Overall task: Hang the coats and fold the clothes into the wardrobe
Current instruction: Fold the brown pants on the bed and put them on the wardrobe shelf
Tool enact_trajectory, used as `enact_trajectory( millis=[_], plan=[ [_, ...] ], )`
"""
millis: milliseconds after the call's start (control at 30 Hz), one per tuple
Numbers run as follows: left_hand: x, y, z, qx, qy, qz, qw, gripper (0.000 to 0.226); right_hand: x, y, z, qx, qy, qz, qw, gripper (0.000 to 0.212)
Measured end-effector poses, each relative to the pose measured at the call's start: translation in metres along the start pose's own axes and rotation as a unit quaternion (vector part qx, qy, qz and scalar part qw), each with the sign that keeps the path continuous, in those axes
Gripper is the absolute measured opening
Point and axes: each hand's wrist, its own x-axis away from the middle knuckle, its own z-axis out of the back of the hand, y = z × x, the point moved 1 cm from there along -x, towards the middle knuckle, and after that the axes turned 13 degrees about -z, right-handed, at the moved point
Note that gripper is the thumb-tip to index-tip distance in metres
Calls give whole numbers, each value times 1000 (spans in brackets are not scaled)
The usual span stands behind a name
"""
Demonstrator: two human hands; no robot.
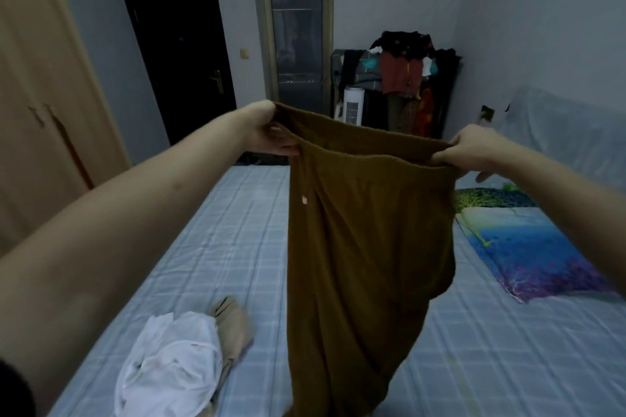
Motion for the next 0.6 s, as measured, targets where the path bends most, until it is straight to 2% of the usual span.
enact_trajectory(
  millis=[100, 167, 200, 233, 300, 333, 367, 433, 467, 533, 600],
  plan=[
    [-5, -8, -18, -38, 46, -49, 997, 21, -10, 2, -4, 16, 26, -49, 998, 25],
    [-8, -5, -23, -143, 21, -93, 985, 18, -15, 3, -5, 69, 55, -51, 995, 22],
    [-9, -2, -22, -237, -11, -131, 963, 27, -19, 2, -6, 97, 69, -25, 993, 24],
    [-8, 1, -21, -351, -48, -170, 920, 37, -23, 1, -7, 108, 77, 17, 991, 30],
    [-4, 5, -21, -530, -100, -224, 812, 51, -27, -2, -14, 92, 55, 98, 989, 38],
    [-3, 5, -20, -576, -111, -230, 777, 55, -28, -2, -20, 72, 33, 110, 991, 35],
    [-4, 6, -19, -597, -118, -229, 759, 59, -28, -3, -25, 50, 8, 109, 993, 27],
    [-3, 4, -13, -625, -131, -213, 739, 61, -28, -4, -35, 24, -40, 82, 996, 10],
    [-3, 3, -10, -641, -137, -206, 727, 59, -28, -6, -38, 17, -62, 64, 996, 14],
    [-3, -3, -4, -655, -133, -197, 717, 51, -28, -7, -41, 5, -74, -3, 997, 38],
    [-4, -11, 2, -653, -102, -204, 722, 39, -29, -7, -42, 19, -69, -58, 996, 43]
  ],
)
